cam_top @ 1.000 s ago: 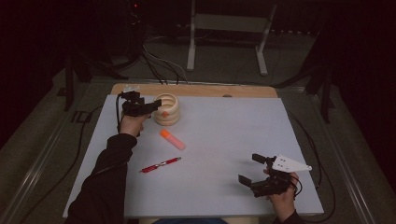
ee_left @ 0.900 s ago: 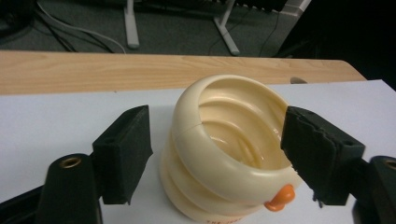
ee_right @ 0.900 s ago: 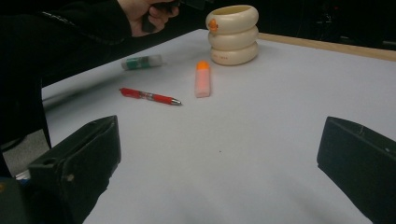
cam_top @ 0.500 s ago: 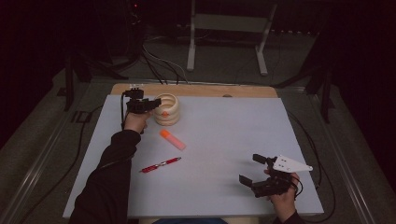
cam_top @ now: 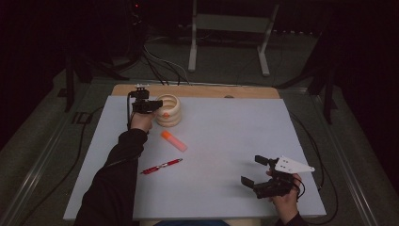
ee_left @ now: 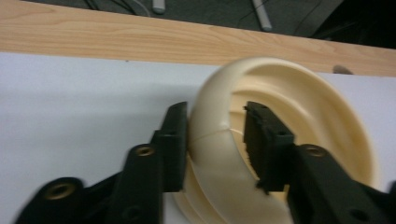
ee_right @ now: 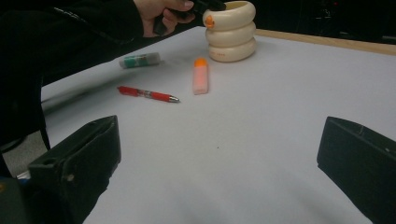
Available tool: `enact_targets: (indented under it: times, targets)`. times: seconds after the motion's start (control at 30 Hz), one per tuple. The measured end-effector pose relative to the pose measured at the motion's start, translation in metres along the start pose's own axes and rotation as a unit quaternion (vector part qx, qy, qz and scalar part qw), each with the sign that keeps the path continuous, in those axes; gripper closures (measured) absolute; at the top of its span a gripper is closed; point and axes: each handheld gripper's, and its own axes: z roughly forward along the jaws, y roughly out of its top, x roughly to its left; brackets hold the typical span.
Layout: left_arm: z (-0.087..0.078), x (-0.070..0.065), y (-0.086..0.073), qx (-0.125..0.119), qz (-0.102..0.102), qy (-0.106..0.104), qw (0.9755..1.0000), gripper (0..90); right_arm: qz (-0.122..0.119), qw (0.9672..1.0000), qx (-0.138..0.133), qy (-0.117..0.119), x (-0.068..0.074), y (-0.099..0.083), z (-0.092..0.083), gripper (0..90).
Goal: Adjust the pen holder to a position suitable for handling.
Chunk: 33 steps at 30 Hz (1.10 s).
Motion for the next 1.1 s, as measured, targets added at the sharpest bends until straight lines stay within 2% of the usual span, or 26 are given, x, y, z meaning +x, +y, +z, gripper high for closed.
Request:
enact_targets:
  times: [0.1,0.17,0.23,0.47,0.8,1.1]
  targets:
    - [-0.001,-0.001,0.001,0.005,0.001,0.004,1.0000,71.2,0.000,1.0000,0.001,-0.001,0.000,0.000,0.000,0.0]
    - [-0.002,-0.003,0.001,0.007,0.011,0.010,0.9999,71.9,0.000,1.0000,0.001,-0.002,0.000,0.000,0.000,0.0]
    - [-0.003,-0.003,0.001,0.011,0.012,0.012,0.9998,72.4,0.001,1.0000,0.000,-0.003,0.000,0.000,0.000,0.0]
    - [-0.012,-0.006,0.002,0.010,0.026,0.002,0.9996,73.7,0.001,1.0000,-0.001,-0.003,-0.001,0.000,0.000,0.0]
    - [-0.027,-0.022,0.002,0.013,0.051,-0.021,0.9984,75.3,0.001,1.0000,-0.002,-0.003,-0.001,0.000,0.000,0.0]
    - [-0.035,-0.043,-0.004,0.024,0.083,-0.049,0.9950,75.6,0.001,1.0000,-0.002,-0.004,-0.001,0.001,0.000,0.0]
